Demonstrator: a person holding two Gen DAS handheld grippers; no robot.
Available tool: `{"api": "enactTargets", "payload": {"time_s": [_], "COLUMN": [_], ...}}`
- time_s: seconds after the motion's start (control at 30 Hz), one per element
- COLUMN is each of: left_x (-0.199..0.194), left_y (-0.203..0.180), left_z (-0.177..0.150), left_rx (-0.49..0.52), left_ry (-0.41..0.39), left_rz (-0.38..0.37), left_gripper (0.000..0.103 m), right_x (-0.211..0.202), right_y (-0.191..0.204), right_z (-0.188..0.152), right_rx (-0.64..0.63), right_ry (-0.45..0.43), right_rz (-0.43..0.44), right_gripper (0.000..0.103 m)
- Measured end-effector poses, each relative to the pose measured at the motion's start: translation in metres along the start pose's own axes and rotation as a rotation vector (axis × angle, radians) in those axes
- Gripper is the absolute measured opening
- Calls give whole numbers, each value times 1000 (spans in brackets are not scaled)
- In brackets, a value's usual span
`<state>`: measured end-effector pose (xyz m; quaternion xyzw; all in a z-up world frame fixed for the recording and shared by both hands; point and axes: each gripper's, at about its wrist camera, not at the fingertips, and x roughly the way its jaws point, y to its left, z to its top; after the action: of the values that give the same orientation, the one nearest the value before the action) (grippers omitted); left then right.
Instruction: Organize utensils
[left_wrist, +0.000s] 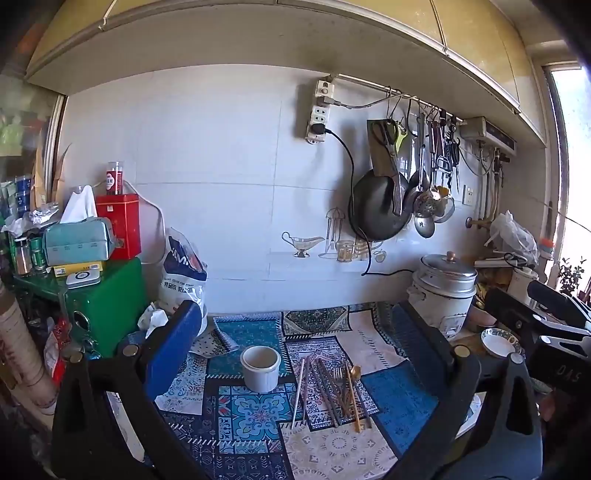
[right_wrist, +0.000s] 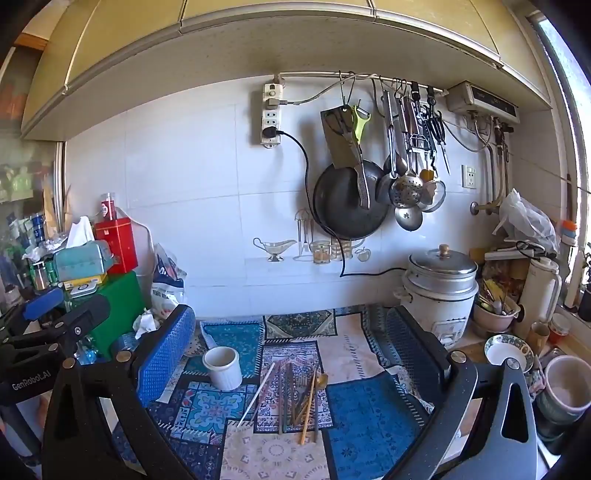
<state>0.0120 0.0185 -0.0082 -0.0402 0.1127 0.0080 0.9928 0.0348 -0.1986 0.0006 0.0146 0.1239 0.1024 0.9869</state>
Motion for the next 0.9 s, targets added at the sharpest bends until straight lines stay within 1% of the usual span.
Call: {"api": "enactTargets", "payload": {"time_s": [0.27, 0.9], "left_x": [5, 14], "left_y": [-1, -1], "left_z": [-1, 0], "left_rx": [10, -2], "left_ry": [10, 19], "left_rz": [-10, -12], "left_gripper": [103, 103], "right_x": [5, 12], "right_y": [-2, 1], "right_z": [1, 3], "right_rx": [7, 1], "right_ry": [8, 9], "right_rz": [-1, 3], "right_gripper": [103, 103]}}
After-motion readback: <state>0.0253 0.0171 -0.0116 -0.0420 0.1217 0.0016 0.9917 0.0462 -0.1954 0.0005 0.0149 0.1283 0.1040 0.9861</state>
